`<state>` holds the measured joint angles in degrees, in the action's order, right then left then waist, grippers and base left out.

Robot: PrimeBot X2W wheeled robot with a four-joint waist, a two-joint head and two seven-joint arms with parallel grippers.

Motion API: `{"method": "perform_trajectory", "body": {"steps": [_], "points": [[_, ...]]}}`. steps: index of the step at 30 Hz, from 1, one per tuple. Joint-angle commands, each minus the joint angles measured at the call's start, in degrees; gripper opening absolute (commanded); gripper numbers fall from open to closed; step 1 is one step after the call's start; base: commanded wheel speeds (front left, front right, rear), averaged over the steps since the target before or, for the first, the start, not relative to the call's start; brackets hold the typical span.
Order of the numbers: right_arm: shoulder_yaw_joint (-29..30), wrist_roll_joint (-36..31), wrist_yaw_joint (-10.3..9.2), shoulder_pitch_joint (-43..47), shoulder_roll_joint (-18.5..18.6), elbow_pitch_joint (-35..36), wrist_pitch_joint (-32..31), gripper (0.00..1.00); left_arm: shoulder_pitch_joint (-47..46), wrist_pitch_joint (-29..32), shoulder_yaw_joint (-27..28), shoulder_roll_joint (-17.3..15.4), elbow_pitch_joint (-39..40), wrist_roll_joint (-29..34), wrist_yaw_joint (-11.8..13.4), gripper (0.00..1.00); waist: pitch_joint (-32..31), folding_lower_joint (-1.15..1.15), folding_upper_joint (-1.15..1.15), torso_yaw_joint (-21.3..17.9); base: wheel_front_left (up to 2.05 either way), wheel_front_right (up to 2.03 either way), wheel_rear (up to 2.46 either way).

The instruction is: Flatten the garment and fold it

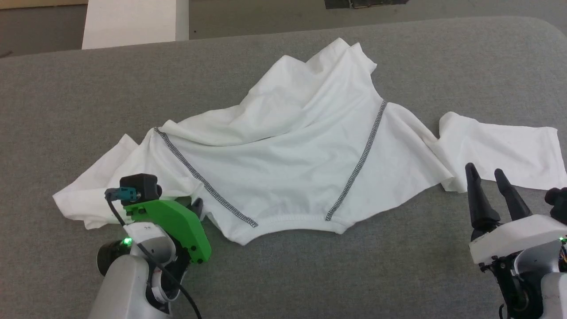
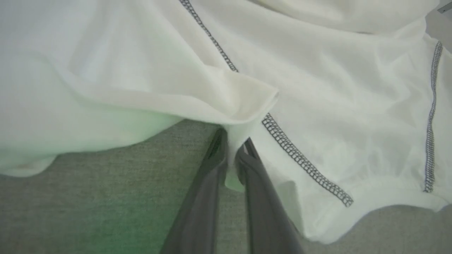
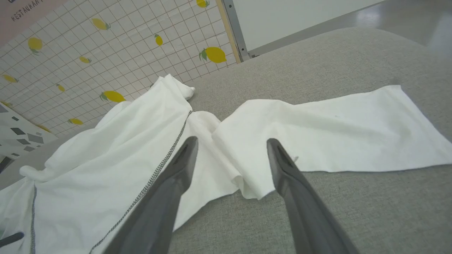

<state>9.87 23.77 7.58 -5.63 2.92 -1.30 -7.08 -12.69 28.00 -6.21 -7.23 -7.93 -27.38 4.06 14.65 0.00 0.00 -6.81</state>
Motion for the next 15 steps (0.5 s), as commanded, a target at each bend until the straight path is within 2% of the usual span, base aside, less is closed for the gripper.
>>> {"method": "perform_trajectory", "body": {"steps": [1, 4, 10, 15], "points": [[-0.57, -0.27, -0.09, 0.77, -0.04, 0.49, -0.45, 1.00, -0.05, -0.80, 0.38, 0.18, -0.42, -0.72, -0.21, 0.00, -0.07, 0.00, 0.00, 0.22, 0.00, 0.00, 0.00], [-2.27, -1.50, -0.09, 1.75, -0.04, 2.08, -4.49, 1.00, 0.58, -3.74, 1.97, 0.48, 0.46, -1.56, 0.06, 0.00, -0.37, 0.00, 0.00, 0.81, 0.00, 0.00, 0.00], [-4.48, -2.06, -0.09, 4.86, -0.04, 4.59, -22.30, 1.00, 3.26, -6.37, 3.23, 0.78, 3.47, -2.55, 0.29, 0.00, -0.95, 0.00, 0.00, 1.76, 0.00, 0.00, 0.00], [-3.34, -1.67, -0.09, 2.80, -0.04, 3.64, -27.38, 1.00, 4.62, -5.89, 2.21, 1.21, 4.49, -3.22, -0.07, 0.00, -0.41, 0.00, 0.00, 2.65, 0.00, 0.00, 0.00]]}}
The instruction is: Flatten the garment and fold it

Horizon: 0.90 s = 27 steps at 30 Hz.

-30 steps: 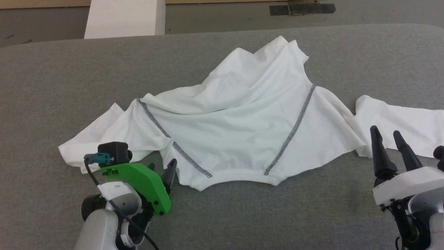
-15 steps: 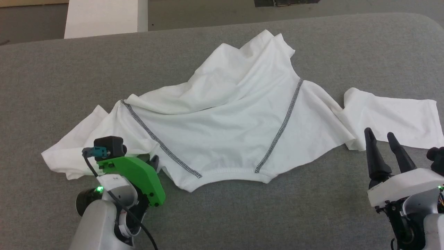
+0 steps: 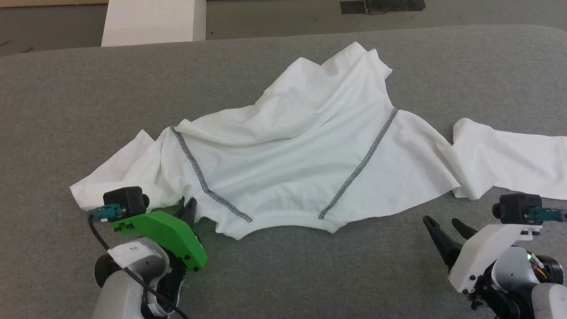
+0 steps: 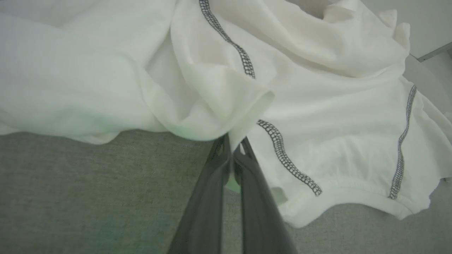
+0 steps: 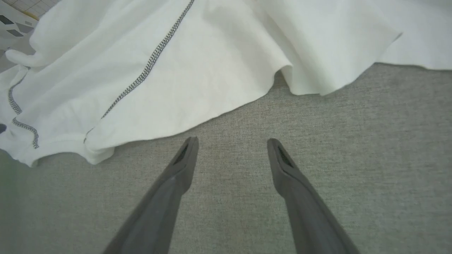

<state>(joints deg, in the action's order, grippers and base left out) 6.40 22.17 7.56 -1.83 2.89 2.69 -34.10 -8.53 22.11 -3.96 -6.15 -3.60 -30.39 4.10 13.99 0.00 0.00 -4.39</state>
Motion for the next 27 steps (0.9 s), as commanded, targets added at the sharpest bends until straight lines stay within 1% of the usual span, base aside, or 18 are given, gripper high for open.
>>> {"method": "perform_trajectory", "body": {"steps": [1, 5, 10, 14, 19, 20, 21, 22, 25, 27], "points": [[0.35, -0.08, -0.08, -1.61, -0.02, -1.22, -0.84, 1.00, 0.56, 0.00, -0.17, 0.23, 0.24, -0.31, -0.07, 0.00, 0.42, 0.00, 0.00, 0.30, 0.00, 0.00, 0.00], [0.97, 0.35, -0.08, -5.05, -0.02, -6.26, -1.79, 1.00, 0.54, 0.14, -1.08, 0.72, 0.31, -0.66, -0.04, 0.00, 1.22, 0.00, 0.00, 0.72, 0.00, 0.00, 0.00], [-0.79, 2.01, -0.08, -9.41, -0.02, -12.58, -0.55, 1.00, 0.29, 0.06, -1.86, 0.96, -0.28, -0.93, -0.24, 0.00, 2.02, 0.00, 0.00, 1.19, 0.00, 0.00, 0.00], [-2.65, 1.84, -0.08, -12.00, -0.02, -15.85, 0.77, 1.00, 0.02, 0.03, -2.24, 0.95, -0.50, -0.93, -0.32, 0.00, 2.69, 0.00, 0.00, 1.54, 0.00, 0.00, 0.00], [-4.69, 0.53, -0.08, -13.88, -0.02, -17.93, 1.57, 1.00, -0.28, -0.17, -2.33, 0.71, -0.77, -1.02, -0.44, 0.00, 3.12, 0.00, 0.00, 1.78, 0.00, 0.00, 0.00], [-4.80, 0.22, -0.08, -14.07, -0.02, -18.32, 1.45, 0.94, -0.32, -0.23, -2.35, 0.67, -0.80, -1.02, -0.42, 0.00, 3.18, 0.00, 0.00, 1.80, 0.00, 0.00, 0.00], [-5.03, -0.31, -0.08, -14.22, -0.02, -18.54, 1.23, 0.31, -0.34, -0.26, -2.37, 0.65, -0.83, -1.02, -0.41, 0.00, 3.21, 0.00, 0.00, 1.80, 0.00, 0.00, 0.00], [-5.23, -1.10, -0.08, -14.35, -0.02, -18.58, 1.12, 0.00, -0.33, -0.31, -2.38, 0.61, -0.87, -1.03, -0.39, 0.00, 3.19, 0.00, 0.00, 1.76, 0.00, 0.00, 0.00], [-4.90, -3.14, -0.08, -14.45, -0.02, -18.15, 1.13, 0.00, -0.18, -0.50, -2.51, 0.58, -1.02, -1.09, -0.43, 0.00, 2.93, 0.00, 0.00, 1.63, 0.00, 0.00, 0.00], [-4.94, -4.15, -0.08, -14.25, -0.02, -16.07, 0.75, 0.00, -0.26, -1.12, -2.79, 0.64, -0.93, -1.33, -0.88, 0.00, 2.04, 0.00, 0.00, 1.43, 0.00, 0.00, 0.00]]}}
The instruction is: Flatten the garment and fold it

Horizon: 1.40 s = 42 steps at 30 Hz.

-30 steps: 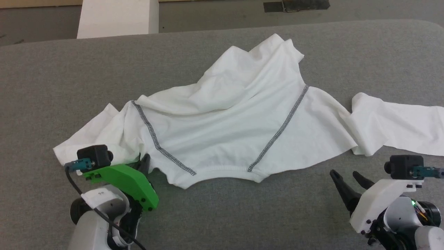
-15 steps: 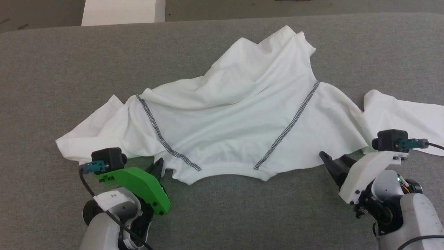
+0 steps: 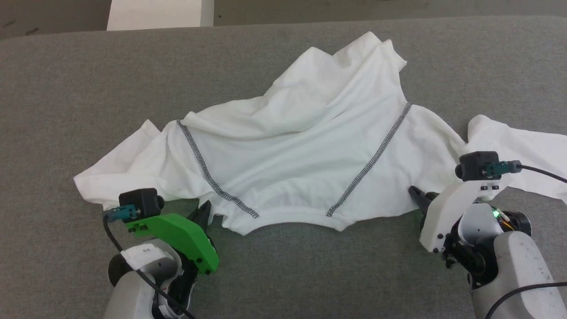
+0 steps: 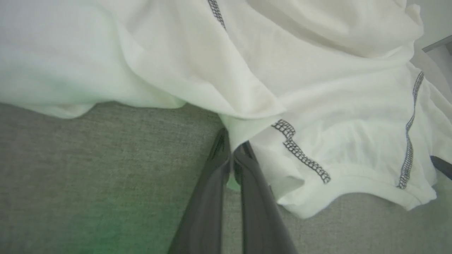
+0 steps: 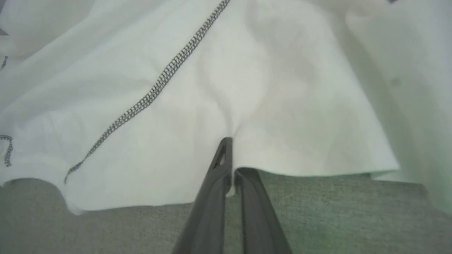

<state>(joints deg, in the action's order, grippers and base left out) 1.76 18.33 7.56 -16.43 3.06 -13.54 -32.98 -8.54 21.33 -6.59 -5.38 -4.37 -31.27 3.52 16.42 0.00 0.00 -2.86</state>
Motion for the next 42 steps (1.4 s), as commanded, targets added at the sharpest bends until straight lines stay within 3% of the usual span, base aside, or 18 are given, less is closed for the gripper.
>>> {"method": "perform_trajectory", "body": {"steps": [1, 7, 14, 18, 27, 37, 42], "points": [[-0.45, -0.38, -0.08, 0.41, -0.18, 0.93, -0.71, 0.00, -0.39, -0.54, -0.20, -0.13, 0.04, -0.51, -0.48, 0.00, -0.63, 0.00, 0.00, -0.13, 0.00, 0.00, 0.00], [-1.66, 3.25, -0.08, -0.59, 0.52, 9.66, -5.99, 0.00, -2.87, -1.05, 0.06, -1.16, 3.35, -1.31, -2.25, 0.00, -3.34, 0.00, 0.00, -0.31, 0.00, 0.00, 0.00], [-0.68, 10.73, -0.08, -6.58, 7.18, 21.57, -13.68, 0.00, -10.84, 0.78, 1.78, -4.10, 9.42, -2.74, -4.07, 0.00, -7.94, 0.00, 0.00, -0.23, 0.00, 0.00, 0.00], [0.42, 12.92, -0.08, -11.61, 11.34, 24.99, -18.44, 0.00, -17.71, 4.19, 1.54, -6.90, 11.12, -2.21, -4.98, 0.00, -10.03, 0.00, 0.00, 0.03, 0.00, 0.00, 0.00], [3.98, 15.37, -0.08, -24.10, 14.59, 24.15, -26.26, 0.00, -31.21, 9.59, 1.90, -9.88, 10.15, -2.82, -5.47, 0.00, -13.45, 0.00, 0.00, 0.53, 0.00, 0.00, 0.00], [7.09, 15.12, -0.08, -37.70, 11.01, 18.59, -28.02, 0.00, -42.76, 12.26, 1.85, -11.51, 6.03, -2.23, -5.17, 0.00, -12.00, 0.00, 0.00, 0.79, 0.00, 0.00, 0.00], [8.12, 12.82, -0.08, -46.09, 8.45, 12.52, -27.50, 0.00, -48.90, 13.11, 2.24, -12.24, 1.59, -1.70, -4.37, 0.00, -6.98, 0.00, 0.00, 0.80, 0.00, 0.00, 0.00]]}}
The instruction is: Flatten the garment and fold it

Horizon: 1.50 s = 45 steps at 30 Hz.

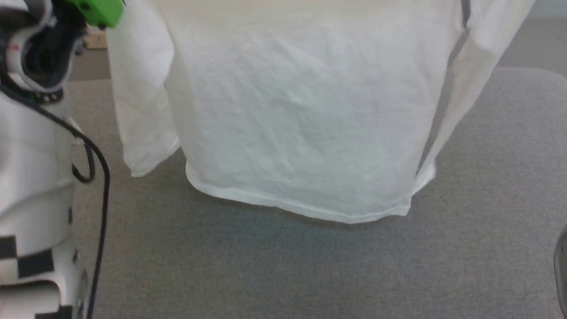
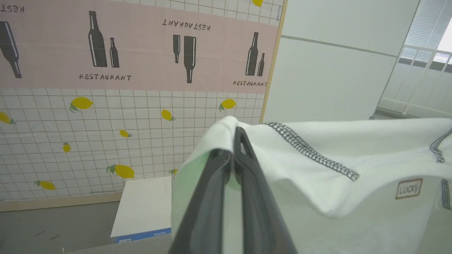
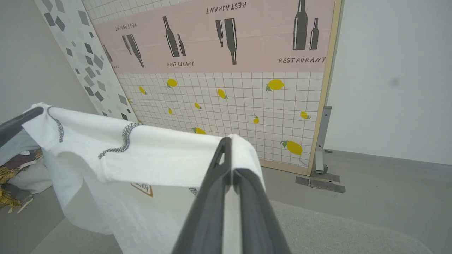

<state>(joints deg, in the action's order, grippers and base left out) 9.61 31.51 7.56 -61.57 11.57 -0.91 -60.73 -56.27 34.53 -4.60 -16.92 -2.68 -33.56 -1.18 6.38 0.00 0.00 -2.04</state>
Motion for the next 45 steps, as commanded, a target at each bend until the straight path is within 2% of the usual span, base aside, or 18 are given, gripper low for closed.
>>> {"method": "perform_trajectory", "body": {"steps": [1, 8, 15, 20, 24, 28, 34, 40, 45], "points": [[0.40, -1.09, -0.08, -3.08, -0.64, -1.51, 0.38, 0.00, -2.88, -0.13, 0.12, -1.30, -1.11, 1.46, 0.46, 0.00, 4.77, 0.00, 0.00, -0.08, 0.00, 0.00, 0.00], [-0.13, -7.67, -0.08, -17.05, -3.89, -8.93, 4.08, 0.00, -15.49, -4.03, -0.54, -3.87, -8.36, 7.04, 1.26, 0.00, 15.75, 0.00, 0.00, -0.42, 0.00, 0.00, 0.00], [1.39, -15.59, -0.08, -30.46, -6.43, -15.44, 14.47, 0.00, -27.77, -12.69, -0.77, -5.24, -14.24, 13.16, 3.80, 0.00, 24.40, 0.00, 0.00, -0.43, 0.00, 0.00, 0.00], [2.31, -19.60, -0.08, -35.82, -7.38, -19.35, 20.27, 0.00, -32.46, -18.03, -1.27, -5.17, -15.64, 15.59, 5.00, 0.00, 27.89, 0.00, 0.00, 0.04, 0.00, 0.00, 0.00], [1.68, -21.13, -0.08, -36.62, -7.75, -21.94, 22.36, 0.00, -32.32, -21.06, -1.56, -4.49, -16.74, 15.46, 4.73, 0.00, 29.61, 0.00, 0.00, 1.05, 0.00, 0.00, 0.00], [-0.07, -21.21, -0.08, -33.88, -7.38, -23.04, 22.96, 0.00, -28.68, -23.98, -1.75, -3.16, -18.25, 14.47, 4.45, 0.00, 30.62, 0.00, 0.00, 2.23, 0.00, 0.00, 0.00], [-2.29, -17.40, -0.08, -25.13, -5.52, -22.08, 23.55, 0.00, -20.86, -27.16, -1.39, -1.54, -20.50, 12.22, 3.94, 0.00, 29.53, 0.00, 0.00, 3.31, 0.00, 0.00, 0.00], [-5.47, -10.20, -0.08, -10.80, -1.78, -17.69, 26.43, 0.00, -10.89, -30.18, -1.28, 0.39, -21.37, 9.33, 2.26, 0.00, 24.08, 0.00, 0.00, 4.55, 0.00, 0.00, 0.00], [-7.19, -4.27, -0.08, 6.96, 1.05, -11.14, 30.36, 0.00, 2.50, -33.51, -0.27, 2.16, -19.70, 6.57, 1.84, 0.00, 16.40, 0.00, 0.00, 4.84, 0.00, 0.00, 0.00]]}}
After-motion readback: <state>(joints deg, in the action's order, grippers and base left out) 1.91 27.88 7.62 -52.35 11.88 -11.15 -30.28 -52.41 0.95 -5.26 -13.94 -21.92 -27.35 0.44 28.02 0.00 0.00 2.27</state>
